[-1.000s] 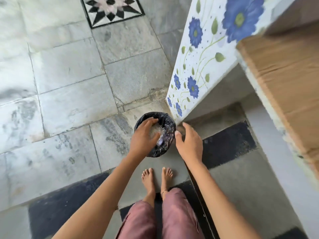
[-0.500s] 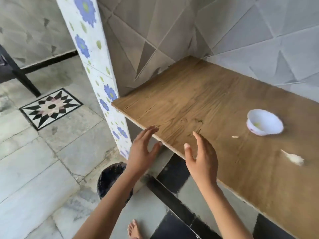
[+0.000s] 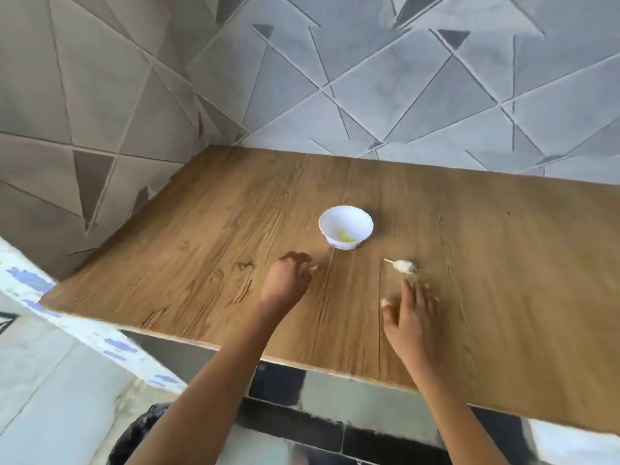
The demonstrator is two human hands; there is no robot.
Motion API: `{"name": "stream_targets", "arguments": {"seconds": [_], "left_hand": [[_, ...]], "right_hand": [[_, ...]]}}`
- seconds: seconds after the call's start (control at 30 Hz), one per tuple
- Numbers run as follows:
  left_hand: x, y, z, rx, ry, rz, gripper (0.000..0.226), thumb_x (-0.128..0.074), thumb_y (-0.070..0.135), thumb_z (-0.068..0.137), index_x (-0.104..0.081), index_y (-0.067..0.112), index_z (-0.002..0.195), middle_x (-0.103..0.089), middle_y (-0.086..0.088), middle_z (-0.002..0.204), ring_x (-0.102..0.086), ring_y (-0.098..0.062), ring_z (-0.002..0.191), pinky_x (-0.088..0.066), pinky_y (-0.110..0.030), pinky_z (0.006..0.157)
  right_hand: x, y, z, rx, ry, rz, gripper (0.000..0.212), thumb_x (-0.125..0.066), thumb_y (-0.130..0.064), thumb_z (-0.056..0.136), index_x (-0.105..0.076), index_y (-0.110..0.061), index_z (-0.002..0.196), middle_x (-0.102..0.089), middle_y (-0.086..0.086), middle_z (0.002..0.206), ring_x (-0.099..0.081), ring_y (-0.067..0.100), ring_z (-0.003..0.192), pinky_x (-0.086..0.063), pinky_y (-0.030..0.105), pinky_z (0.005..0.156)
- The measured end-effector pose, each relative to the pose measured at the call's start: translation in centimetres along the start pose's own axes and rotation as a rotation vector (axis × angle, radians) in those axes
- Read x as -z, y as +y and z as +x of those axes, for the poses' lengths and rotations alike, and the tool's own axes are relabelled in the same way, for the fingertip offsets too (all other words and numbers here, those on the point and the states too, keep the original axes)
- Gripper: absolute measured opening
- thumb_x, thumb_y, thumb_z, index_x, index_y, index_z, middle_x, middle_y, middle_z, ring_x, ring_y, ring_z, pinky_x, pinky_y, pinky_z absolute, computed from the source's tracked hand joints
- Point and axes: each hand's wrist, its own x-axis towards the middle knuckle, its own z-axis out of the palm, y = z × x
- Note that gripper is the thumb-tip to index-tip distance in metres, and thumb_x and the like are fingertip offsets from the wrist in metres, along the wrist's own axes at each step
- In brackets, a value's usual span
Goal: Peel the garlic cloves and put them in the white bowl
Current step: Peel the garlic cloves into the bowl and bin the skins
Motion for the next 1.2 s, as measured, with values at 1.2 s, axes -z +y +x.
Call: {"name": "stream_targets", "arguments": {"seconds": [1.2], "left_hand": [[-7.2,11.9,7.3,-0.623,-0.327,0.212,0.035,-0.066,0.009,0.078,-0.067,0.015,0.113,-0.067,-0.005,0.112,-0.063,-0.023,0.100,-0.051,-0.036,0.082]], "right_hand": [[1.3,3.9,1.4,-0.185,0.052,0.600,0.048,-0.052,-0.026,0.096,-0.039,-0.017,0.141,-0.046,-0.002,0.140,-0.041,0.012,0.129,-0.030,0.020,0.101]]}}
